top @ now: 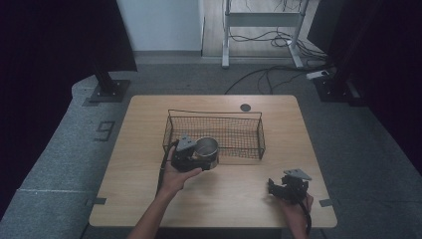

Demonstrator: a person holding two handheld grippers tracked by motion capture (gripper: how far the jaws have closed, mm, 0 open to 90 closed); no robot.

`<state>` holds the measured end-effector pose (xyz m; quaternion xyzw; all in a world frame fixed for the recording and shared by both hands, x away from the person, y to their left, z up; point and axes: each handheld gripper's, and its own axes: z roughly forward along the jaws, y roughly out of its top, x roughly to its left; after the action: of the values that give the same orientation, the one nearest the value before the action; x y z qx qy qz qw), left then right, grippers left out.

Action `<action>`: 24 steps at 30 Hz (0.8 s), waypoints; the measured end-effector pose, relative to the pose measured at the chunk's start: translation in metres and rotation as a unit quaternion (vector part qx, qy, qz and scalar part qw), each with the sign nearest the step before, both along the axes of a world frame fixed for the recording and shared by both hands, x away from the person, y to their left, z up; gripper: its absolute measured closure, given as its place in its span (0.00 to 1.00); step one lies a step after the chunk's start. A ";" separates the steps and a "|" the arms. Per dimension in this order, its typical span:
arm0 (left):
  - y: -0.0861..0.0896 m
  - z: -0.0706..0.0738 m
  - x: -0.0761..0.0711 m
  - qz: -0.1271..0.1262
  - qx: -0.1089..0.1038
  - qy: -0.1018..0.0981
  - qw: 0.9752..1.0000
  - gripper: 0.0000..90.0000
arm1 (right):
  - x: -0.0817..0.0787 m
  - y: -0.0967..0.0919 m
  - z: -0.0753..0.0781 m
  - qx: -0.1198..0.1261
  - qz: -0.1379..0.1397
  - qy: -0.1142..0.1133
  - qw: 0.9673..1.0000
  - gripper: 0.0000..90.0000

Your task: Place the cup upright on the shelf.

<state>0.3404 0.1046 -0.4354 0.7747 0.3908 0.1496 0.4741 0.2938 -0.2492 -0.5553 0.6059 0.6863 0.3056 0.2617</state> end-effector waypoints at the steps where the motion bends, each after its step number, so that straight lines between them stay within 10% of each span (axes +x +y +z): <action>1: 0.000 0.001 0.000 0.001 0.000 0.000 1.000 0.21 | 0.000 0.000 0.000 -0.001 0.000 0.000 1.000 0.13; 24: -0.003 0.018 0.017 0.009 0.015 -0.014 1.000 0.21 | 0.000 0.000 0.000 -0.001 0.001 0.001 1.000 0.13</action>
<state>0.3579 0.1016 -0.4174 0.7760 0.3888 0.1705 0.4664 0.2937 -0.2493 -0.5552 0.6055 0.6874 0.3046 0.2611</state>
